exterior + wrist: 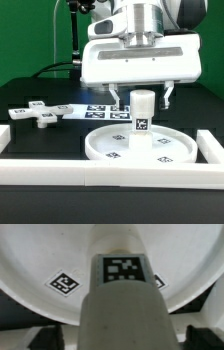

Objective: Assemble round table

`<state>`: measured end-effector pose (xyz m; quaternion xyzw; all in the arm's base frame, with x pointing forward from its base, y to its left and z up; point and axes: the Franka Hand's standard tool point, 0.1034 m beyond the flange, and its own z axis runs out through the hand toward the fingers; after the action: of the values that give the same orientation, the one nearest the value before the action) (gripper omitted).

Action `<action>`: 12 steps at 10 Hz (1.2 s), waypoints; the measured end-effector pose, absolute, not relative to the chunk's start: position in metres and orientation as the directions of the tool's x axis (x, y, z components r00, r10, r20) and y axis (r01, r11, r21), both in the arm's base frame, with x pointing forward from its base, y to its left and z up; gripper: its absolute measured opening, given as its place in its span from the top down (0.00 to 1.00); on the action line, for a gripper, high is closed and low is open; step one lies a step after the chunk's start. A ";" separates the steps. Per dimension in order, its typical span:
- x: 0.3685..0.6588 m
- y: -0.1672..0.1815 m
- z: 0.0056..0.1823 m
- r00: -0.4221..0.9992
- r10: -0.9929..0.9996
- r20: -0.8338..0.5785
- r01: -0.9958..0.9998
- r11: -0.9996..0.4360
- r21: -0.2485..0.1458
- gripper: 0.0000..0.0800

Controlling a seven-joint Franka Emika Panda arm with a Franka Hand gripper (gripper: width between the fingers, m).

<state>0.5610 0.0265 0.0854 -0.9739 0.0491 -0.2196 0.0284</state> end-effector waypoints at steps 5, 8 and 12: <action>0.574 0.037 0.126 0.900 -0.076 0.429 -0.043 -0.995 -0.086 0.19; 0.571 0.040 0.120 0.905 -0.072 0.420 -0.040 -0.996 -0.085 0.19; 0.567 0.046 0.116 0.938 -0.047 0.344 -0.017 -0.996 -0.091 0.19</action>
Offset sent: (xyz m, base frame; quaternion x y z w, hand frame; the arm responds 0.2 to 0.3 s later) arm 0.0117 -0.0031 0.0315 -0.0028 -0.0325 -0.0286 0.9991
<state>0.5671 0.0455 0.1159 -0.9834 0.0163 -0.1756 0.0435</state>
